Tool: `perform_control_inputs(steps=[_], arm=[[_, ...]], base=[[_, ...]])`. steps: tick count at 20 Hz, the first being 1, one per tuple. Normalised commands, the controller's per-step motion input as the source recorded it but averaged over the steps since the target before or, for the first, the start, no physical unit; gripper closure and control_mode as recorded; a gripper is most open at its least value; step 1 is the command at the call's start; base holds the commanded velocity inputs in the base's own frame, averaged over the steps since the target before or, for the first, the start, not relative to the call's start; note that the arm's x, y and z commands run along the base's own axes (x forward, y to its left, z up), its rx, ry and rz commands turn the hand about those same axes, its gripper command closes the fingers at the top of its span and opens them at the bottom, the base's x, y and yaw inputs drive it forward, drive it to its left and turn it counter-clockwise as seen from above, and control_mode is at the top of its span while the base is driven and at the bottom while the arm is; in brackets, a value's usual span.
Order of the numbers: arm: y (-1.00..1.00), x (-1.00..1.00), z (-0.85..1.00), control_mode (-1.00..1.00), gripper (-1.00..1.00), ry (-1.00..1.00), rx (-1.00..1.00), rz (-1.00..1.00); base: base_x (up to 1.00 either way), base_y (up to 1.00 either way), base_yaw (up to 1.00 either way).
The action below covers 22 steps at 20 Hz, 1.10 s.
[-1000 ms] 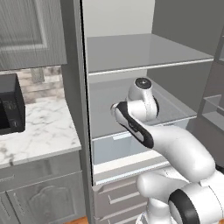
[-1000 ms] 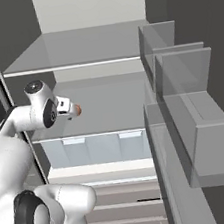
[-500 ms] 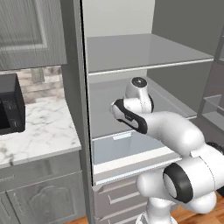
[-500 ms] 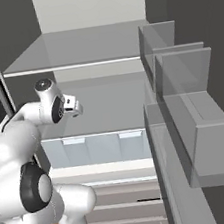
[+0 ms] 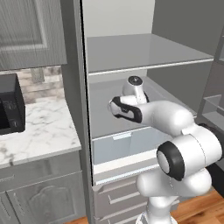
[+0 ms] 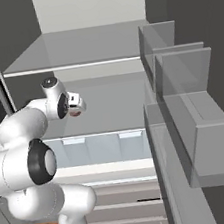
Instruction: Grab the onion and garlic from the fridge, place them in the blender, close the lid, and turn on the blender to create a marinade.
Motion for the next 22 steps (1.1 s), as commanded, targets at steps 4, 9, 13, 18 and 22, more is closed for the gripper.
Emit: perform_control_inputs(steps=[4, 9, 13, 18, 22], arm=[[0.01, 0.39, -0.22, -1.00, -1.00, 0.01, 0.00, 0.00], [0.07, 0.41, -0.22, -1.00, -1.00, 0.00, 0.00, 0.00], [0.12, 0.35, -0.23, -1.00, -1.00, 0.02, 0.00, 0.00], [0.18, 0.20, -0.28, -1.00, -1.00, 0.03, 0.00, 0.00], [0.05, 0.29, -0.22, -1.00, -1.00, 0.01, 0.00, 0.00]], base=[[0.00, 0.00, 0.00], [0.00, 0.00, 0.00], [0.00, 0.00, 0.00], [0.00, 0.00, 0.00], [0.00, 0.00, 0.00]])
